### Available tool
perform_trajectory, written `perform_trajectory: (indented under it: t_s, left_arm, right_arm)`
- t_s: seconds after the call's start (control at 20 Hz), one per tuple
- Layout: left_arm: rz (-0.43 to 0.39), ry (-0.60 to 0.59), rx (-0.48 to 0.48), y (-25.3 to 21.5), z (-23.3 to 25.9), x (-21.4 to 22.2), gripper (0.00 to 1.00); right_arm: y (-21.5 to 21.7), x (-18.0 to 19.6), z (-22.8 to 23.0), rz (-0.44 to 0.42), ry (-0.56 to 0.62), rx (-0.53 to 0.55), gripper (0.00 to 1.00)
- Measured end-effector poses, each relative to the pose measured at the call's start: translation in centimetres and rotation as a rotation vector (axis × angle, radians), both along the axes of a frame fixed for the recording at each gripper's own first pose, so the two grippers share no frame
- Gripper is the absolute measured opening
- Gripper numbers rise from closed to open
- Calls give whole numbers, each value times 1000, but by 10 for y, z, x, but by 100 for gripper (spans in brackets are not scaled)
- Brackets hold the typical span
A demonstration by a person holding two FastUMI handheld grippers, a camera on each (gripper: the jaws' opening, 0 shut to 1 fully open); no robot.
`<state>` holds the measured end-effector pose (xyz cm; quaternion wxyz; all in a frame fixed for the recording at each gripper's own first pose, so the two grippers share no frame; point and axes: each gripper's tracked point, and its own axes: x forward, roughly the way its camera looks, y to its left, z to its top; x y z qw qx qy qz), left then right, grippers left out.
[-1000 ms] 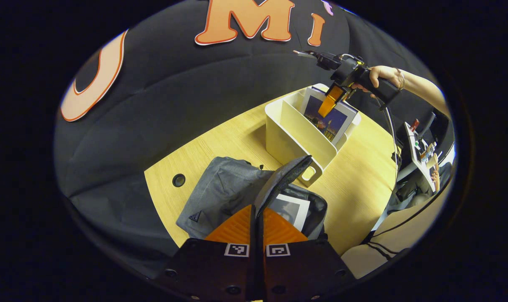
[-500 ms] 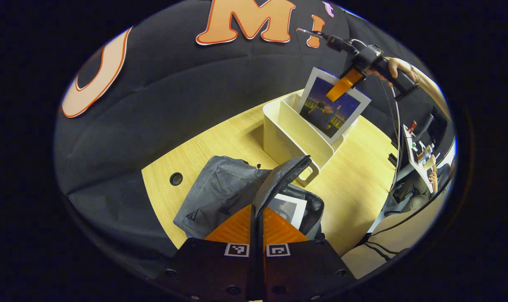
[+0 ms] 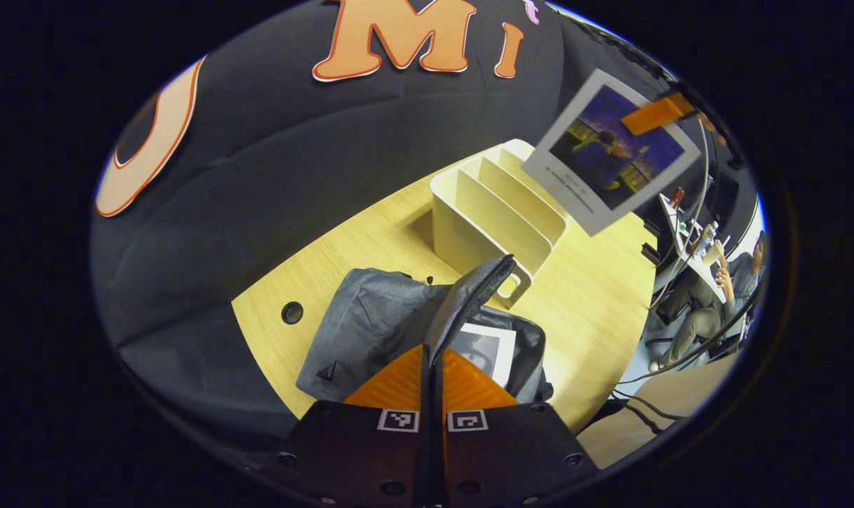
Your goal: Open the schoolbag, grab two books from the bookshelf and put them into the schoolbag.
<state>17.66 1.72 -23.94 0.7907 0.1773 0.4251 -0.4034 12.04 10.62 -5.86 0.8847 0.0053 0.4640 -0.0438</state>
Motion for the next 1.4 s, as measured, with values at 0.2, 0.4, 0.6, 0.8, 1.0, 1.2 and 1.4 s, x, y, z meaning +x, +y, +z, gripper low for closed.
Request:
perform_trajectory:
  t_s: [0.2,0.4,0.6,0.8,1.0,1.2,1.4]
  left_arm:
    - [-4,19,-11,2,-4,-2,1]
    - [-33,20,-5,-3,1,-6,1]
    - [-34,16,9,-4,3,-4,1]
    - [-50,20,24,-6,8,-8,1]
    - [-74,-2,41,-9,16,-11,1]
    - [-105,-36,51,-12,24,-13,1]
    - [-163,-60,58,-14,35,-24,1]
  right_arm:
    - [22,-55,-17,-49,-5,82,36]
    - [66,-85,-57,-106,-1,276,35]
    - [95,-88,-113,-195,-20,496,36]
    - [113,-61,-167,-317,-53,778,36]
    - [137,-30,-206,-408,-103,993,35]
    - [168,9,-238,-455,-121,1117,35]
    - [193,34,-256,-467,-170,1188,35]
